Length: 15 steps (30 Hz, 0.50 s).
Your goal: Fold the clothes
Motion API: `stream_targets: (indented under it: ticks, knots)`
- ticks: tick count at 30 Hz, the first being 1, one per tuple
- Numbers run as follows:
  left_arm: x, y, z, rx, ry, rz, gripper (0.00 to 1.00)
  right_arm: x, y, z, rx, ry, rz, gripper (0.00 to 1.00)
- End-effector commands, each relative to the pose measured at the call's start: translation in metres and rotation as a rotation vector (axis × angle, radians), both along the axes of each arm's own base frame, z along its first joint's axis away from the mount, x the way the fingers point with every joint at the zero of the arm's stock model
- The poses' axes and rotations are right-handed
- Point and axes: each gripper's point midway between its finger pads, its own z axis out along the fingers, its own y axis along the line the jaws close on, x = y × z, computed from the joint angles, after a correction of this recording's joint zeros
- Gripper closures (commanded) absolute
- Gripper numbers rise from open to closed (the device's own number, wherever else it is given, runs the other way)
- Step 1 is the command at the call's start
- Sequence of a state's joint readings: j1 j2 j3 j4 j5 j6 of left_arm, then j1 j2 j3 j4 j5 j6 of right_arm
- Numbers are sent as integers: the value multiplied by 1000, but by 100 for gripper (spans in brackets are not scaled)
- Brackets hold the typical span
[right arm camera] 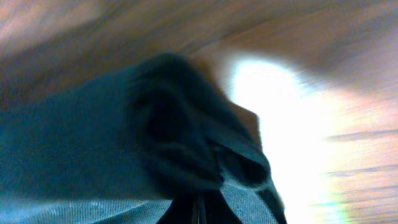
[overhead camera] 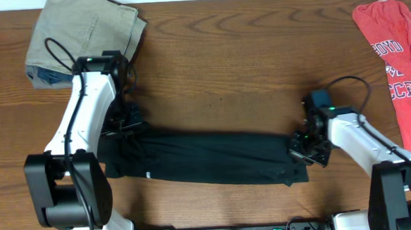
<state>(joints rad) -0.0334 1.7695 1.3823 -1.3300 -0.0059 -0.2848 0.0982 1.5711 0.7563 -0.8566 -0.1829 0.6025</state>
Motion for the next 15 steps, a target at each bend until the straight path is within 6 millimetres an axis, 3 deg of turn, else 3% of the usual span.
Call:
stream_targets:
  ticks: [1, 9, 11, 15]
  knots:
    - [0, 10, 6, 29, -12, 16, 89, -3, -37, -5, -98, 8, -29, 99]
    - [-5, 10, 7, 30, 7, 16, 75, 5, -57, 6, -90, 2, -59, 99]
    - [-8, 10, 8, 30, 22, 15, 59, 8, -59, 12, -90, 5, -68, 99]
    - [-11, 10, 9, 30, 34, 14, 57, 14, -57, 30, -71, 15, -64, 99]
